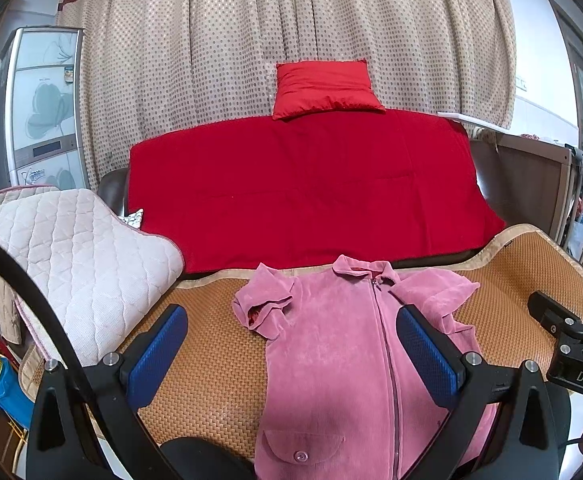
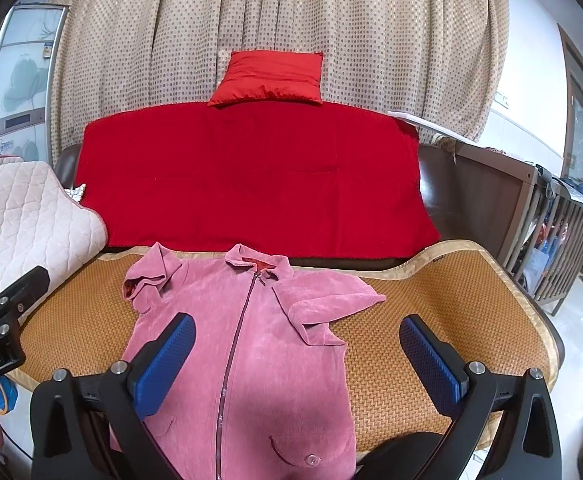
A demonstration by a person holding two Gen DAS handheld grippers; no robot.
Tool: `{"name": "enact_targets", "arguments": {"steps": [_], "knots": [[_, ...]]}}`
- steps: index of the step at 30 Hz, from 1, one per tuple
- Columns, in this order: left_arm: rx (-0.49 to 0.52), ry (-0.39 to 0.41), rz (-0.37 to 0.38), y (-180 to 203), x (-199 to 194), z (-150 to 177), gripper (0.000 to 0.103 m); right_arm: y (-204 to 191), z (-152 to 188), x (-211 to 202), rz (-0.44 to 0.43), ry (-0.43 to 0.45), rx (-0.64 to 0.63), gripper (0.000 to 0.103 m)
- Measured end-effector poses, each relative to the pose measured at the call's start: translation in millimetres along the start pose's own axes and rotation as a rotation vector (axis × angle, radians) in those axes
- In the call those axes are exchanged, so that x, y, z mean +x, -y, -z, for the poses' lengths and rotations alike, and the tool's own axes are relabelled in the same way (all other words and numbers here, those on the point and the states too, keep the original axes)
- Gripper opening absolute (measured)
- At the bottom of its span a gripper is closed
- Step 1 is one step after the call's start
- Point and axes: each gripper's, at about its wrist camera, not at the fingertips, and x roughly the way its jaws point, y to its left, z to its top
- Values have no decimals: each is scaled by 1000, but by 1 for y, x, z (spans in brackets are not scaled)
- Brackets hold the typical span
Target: Fold large clothes
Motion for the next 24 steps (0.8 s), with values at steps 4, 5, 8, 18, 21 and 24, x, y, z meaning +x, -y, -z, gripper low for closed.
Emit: {"name": "enact_targets", "arguments": {"steps": [4, 5, 8, 18, 21, 24], "knots": [[1, 1, -1, 0, 0, 0, 103, -1, 0, 0, 0, -1, -1, 103], [1, 2, -2, 0, 0, 0, 103, -1, 0, 0, 1, -2, -2, 103], [5, 5, -4, 2, -1, 0, 103, -2, 1, 1, 1, -1, -4, 103], [8, 2, -4, 3, 0, 0, 103, -2, 1, 4, 3, -7, -2, 103], [13, -2, -6, 3, 1, 0, 103, -2, 2, 5, 5, -10, -1, 103], [13, -6, -6, 4, 2, 1, 103, -2, 3, 7, 5, -14, 0, 103]]}}
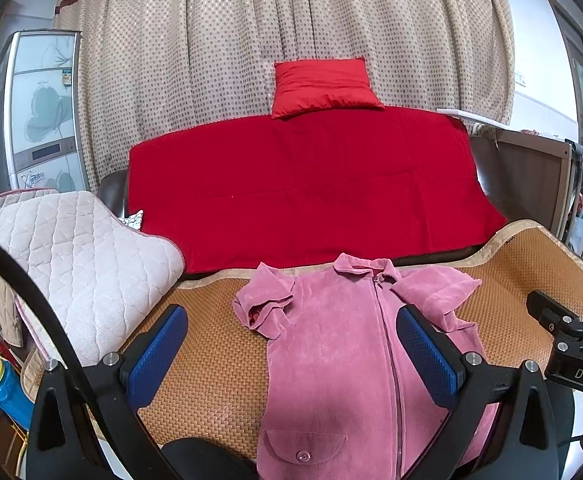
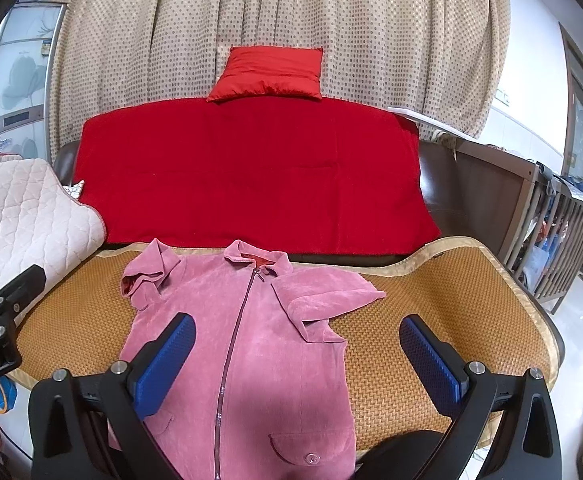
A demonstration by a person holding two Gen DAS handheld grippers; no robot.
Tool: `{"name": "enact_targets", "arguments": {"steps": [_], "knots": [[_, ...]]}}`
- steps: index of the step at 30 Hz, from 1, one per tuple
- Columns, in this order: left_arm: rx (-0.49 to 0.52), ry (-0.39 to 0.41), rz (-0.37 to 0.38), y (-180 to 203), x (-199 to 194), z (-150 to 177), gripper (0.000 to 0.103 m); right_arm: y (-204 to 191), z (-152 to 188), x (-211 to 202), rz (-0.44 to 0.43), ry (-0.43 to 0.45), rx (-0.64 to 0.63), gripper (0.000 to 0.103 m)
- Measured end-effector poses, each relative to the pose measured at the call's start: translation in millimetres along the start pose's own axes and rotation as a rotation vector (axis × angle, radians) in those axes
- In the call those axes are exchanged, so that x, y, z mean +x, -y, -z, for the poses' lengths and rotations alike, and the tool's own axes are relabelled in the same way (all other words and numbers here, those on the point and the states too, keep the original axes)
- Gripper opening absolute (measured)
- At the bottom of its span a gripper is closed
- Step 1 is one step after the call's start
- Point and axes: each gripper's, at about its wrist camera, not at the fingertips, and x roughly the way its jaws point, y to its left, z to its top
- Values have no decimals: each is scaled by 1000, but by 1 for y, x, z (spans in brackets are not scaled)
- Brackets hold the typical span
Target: Fold large clothes
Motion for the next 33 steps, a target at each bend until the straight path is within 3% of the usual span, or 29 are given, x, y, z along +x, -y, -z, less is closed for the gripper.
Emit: {"name": "enact_targets", "arguments": {"steps": [20, 26, 30, 33], "knots": [[6, -15, 2, 2, 7, 1, 103, 2, 5, 9, 3, -15, 2, 103], [9, -48, 3, 2, 28, 7, 103, 3, 8, 22, 3, -43, 4, 103], [6, -133, 27, 3, 73, 20, 103, 5, 11, 49, -12, -88, 3, 103], [27, -267, 65, 8, 133, 45, 103, 15, 15, 91, -77, -134, 34, 103]]}}
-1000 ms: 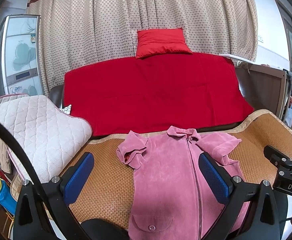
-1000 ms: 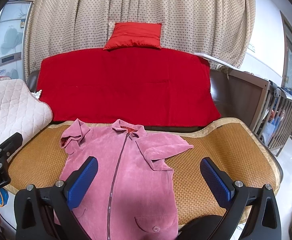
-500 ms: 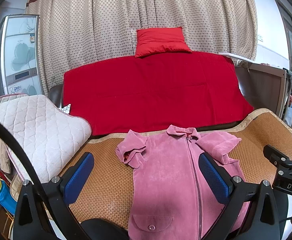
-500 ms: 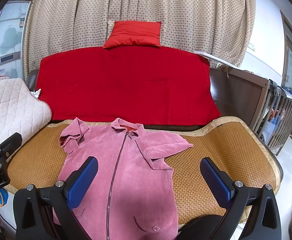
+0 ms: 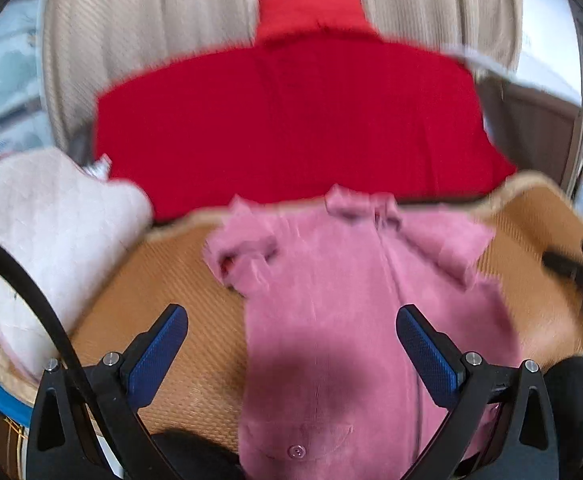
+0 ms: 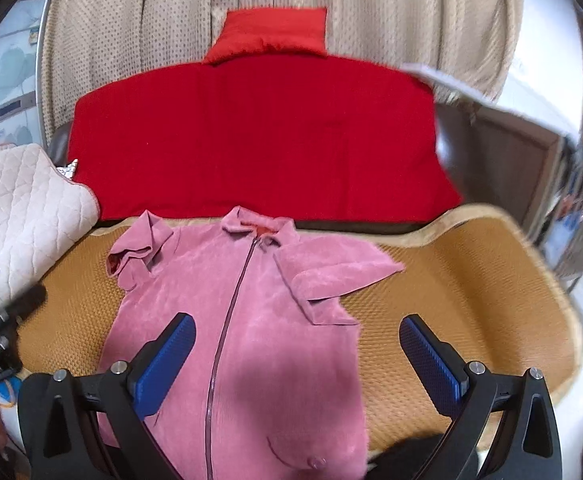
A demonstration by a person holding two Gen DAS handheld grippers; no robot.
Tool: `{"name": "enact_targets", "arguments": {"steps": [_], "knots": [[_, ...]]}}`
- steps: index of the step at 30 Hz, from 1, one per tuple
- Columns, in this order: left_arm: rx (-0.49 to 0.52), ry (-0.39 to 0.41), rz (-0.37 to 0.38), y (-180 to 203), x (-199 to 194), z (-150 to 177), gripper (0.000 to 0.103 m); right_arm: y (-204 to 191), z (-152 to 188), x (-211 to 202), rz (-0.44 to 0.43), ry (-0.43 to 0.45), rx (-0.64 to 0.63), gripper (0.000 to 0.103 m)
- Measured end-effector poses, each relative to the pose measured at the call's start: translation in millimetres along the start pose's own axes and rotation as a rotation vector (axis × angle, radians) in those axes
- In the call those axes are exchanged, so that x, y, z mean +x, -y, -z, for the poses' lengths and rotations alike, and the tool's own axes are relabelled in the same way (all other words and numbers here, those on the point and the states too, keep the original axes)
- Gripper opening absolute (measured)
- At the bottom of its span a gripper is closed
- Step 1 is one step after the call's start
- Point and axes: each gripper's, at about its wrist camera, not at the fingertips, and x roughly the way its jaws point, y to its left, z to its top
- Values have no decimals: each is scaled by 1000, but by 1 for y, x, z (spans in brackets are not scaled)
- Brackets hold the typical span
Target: Fold large clothes
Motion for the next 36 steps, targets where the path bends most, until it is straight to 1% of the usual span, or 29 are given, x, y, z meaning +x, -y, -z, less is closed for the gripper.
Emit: {"name": "enact_targets", "arguments": {"steps": [2, 3, 4, 6, 8, 9, 11, 13, 14, 17, 18, 20, 23, 24, 25, 26, 27, 28, 29, 30, 31, 33, 34, 36], "knots": [[6, -73, 11, 3, 31, 6, 103, 23, -3, 45, -58, -59, 43, 103], [3, -119, 17, 3, 50, 11, 103, 37, -3, 69, -74, -91, 73, 103], [-1, -149, 20, 4, 63, 15, 103, 53, -3, 94, -90, -125, 115, 103], [-16, -184, 30, 5, 81, 19, 103, 88, 0, 144, -155, -194, 235, 103], [-28, -196, 39, 5, 94, 19, 103, 125, 5, 189, -230, -256, 410, 103], [-26, -197, 33, 5, 99, 16, 103, 141, 7, 207, -262, -267, 493, 103], [-19, -194, 26, 8, 108, 9, 103, 160, 9, 235, -308, -275, 592, 100], [-8, -193, 25, 12, 114, 3, 103, 174, 9, 261, -331, -290, 670, 92], [-1, -191, 24, 14, 117, 0, 103, 180, 9, 274, -344, -300, 713, 90], [32, -174, 8, 21, 126, -13, 103, 192, 9, 301, -352, -329, 802, 84], [40, -169, 5, 24, 127, -15, 103, 193, 10, 309, -355, -344, 826, 80], [46, -157, 6, 26, 132, -21, 103, 198, 16, 322, -349, -369, 885, 79], [51, -156, 9, 31, 139, -26, 103, 204, 15, 328, -389, -332, 941, 79], [49, -159, 14, 33, 141, -28, 103, 205, 14, 331, -404, -324, 956, 75], [48, -160, 16, 34, 142, -29, 103, 205, 13, 335, -421, -318, 970, 66], [48, -158, 17, 35, 143, -29, 103, 205, 13, 339, -438, -321, 976, 61], [48, -157, 18, 36, 143, -30, 103, 204, 13, 343, -448, -327, 974, 46], [49, -156, 18, 37, 142, -31, 103, 204, 13, 347, -451, -331, 971, 33], [48, -154, 18, 37, 141, -31, 103, 204, 12, 350, -451, -334, 972, 33], [46, -149, 16, 37, 139, -31, 103, 204, 13, 350, -452, -323, 977, 28], [40, -142, 15, 35, 136, -32, 103, 204, 10, 347, -450, -299, 971, 24], [26, -127, 13, 30, 134, -33, 103, 197, -8, 330, -424, -225, 877, 21], [15, -118, 6, 26, 131, -33, 103, 190, -10, 325, -420, -184, 831, 21], [-1, -107, -5, 19, 128, -31, 103, 172, -25, 303, -470, -89, 736, 21]]}}
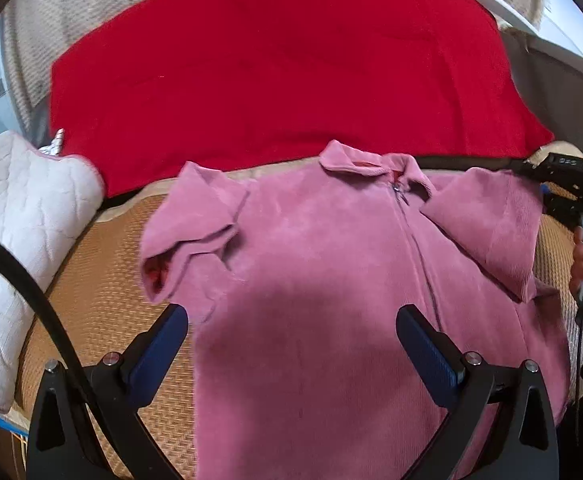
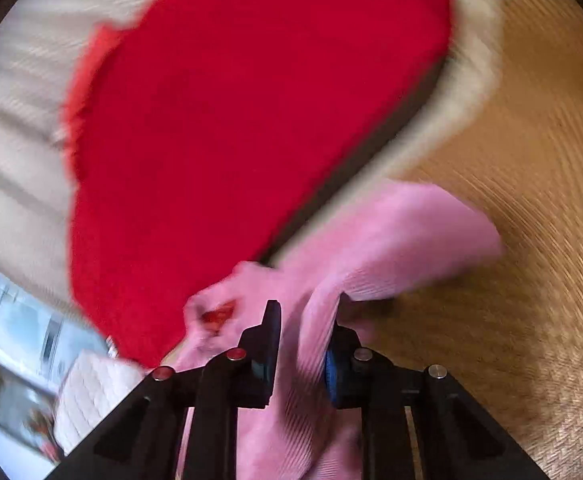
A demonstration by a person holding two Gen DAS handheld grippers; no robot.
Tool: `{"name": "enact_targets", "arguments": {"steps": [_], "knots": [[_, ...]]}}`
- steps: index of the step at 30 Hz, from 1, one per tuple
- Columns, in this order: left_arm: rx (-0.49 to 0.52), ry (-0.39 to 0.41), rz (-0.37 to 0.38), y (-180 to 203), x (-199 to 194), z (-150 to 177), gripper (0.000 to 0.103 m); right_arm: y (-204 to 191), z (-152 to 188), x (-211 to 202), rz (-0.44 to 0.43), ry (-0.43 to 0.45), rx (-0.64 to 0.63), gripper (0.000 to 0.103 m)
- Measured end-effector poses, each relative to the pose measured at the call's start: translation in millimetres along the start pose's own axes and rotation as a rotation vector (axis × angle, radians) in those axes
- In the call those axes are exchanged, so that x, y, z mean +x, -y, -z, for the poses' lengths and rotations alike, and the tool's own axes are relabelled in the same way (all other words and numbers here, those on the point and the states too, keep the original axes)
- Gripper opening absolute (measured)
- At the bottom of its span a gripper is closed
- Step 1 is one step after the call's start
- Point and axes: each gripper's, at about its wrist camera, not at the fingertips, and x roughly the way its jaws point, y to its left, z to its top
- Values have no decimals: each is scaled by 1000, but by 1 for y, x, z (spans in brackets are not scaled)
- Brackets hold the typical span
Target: Fold large clothes
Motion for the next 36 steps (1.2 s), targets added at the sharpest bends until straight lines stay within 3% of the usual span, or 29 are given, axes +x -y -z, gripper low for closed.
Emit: {"name": "enact_targets", "arguments": {"steps": [3, 6, 11, 15, 17, 18, 19, 20, 21, 24, 26, 28, 29, 30, 31, 36], "knots": [[-24, 6, -23, -16, -4, 8, 103, -46, 14, -5, -64, 13, -164, 21], [-60, 13, -51, -36, -15, 15, 103, -89, 41, 12, -150, -60, -295, 20], [-127, 18, -85, -72, -32, 31, 103, -134, 114, 50, -220, -311, -433, 21], [-142, 23, -88, -80, -38, 33, 103, -139, 159, 72, -193, -561, -449, 25], [-140, 34, -74, -77, -42, 30, 103, -129, 168, 69, -195, -634, -424, 32], [-133, 40, -64, -73, -43, 27, 103, -126, 168, 61, -210, -650, -416, 43], [-122, 46, -55, -68, -44, 25, 103, -118, 168, 50, -232, -650, -404, 73], [-109, 51, -44, -62, -45, 22, 103, -115, 162, 40, -261, -633, -381, 86], [-91, 57, -30, -54, -45, 19, 103, -111, 153, 31, -282, -598, -356, 92], [-17, 65, 22, -22, -39, 11, 103, -89, 118, 2, -327, -448, -252, 91], [39, 63, 61, 4, -30, 4, 103, -60, 90, -5, -324, -376, -116, 85], [91, 46, 92, 34, -15, -2, 103, -33, 67, -12, -290, -331, 11, 61], [105, 35, 109, 44, -8, -5, 103, -17, 59, -13, -280, -326, 76, 56], [117, 19, 130, 56, 1, -7, 103, -6, 53, -11, -266, -325, 125, 42], [132, -9, 161, 71, 13, -10, 103, 6, 53, -6, -242, -335, 172, 38], [182, -95, 202, 106, 53, -10, 100, 23, 58, 9, -139, -384, 232, 37]]}}
